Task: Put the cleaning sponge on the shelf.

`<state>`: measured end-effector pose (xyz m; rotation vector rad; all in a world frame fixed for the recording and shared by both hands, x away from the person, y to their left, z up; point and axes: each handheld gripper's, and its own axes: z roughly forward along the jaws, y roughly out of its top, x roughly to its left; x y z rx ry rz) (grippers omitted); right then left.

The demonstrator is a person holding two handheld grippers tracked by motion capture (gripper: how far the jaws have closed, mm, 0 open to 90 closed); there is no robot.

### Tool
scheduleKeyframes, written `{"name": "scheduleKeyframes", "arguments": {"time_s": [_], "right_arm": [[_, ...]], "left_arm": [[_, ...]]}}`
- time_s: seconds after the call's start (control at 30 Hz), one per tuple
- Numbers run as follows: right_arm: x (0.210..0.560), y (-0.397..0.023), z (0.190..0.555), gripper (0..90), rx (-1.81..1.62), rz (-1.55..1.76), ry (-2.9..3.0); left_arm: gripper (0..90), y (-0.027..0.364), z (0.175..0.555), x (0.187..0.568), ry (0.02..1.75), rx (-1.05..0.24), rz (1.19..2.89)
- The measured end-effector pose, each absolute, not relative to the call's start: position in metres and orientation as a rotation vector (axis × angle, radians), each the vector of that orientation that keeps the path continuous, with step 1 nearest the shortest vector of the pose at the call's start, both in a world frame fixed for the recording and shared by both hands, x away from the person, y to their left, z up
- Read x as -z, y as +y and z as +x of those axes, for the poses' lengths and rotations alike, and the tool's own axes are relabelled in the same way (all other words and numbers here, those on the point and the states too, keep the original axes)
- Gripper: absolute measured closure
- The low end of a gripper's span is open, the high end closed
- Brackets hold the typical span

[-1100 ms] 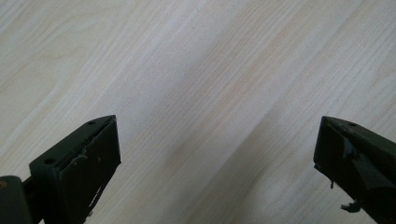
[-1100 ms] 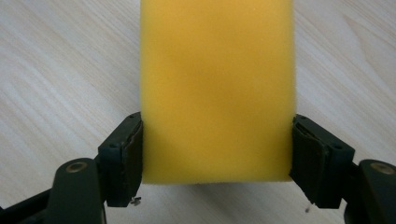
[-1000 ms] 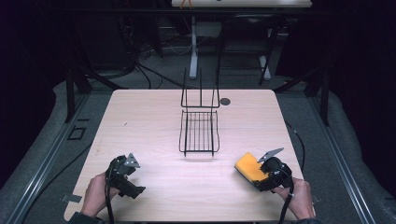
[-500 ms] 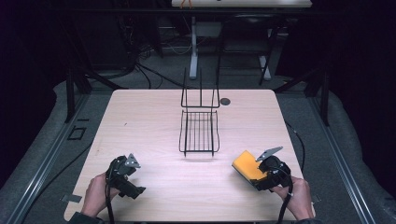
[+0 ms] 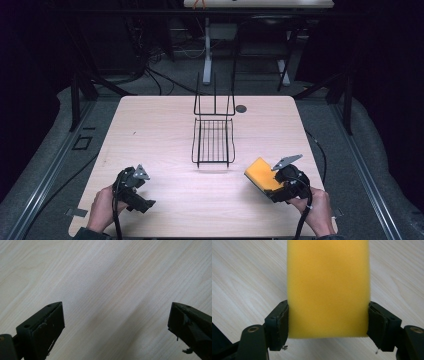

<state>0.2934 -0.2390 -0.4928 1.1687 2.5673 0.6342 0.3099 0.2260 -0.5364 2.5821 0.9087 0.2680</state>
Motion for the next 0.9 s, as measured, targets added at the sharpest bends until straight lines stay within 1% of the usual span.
{"name": "scheduleKeyframes", "arguments": {"time_s": [0.9], "right_arm": [[0.474,-0.211,0.306,27.1,-0.678,1.099,2.559]], "left_arm": [[0.0,0.225,0.311,0.535,0.906,-0.270,2.544]]}}
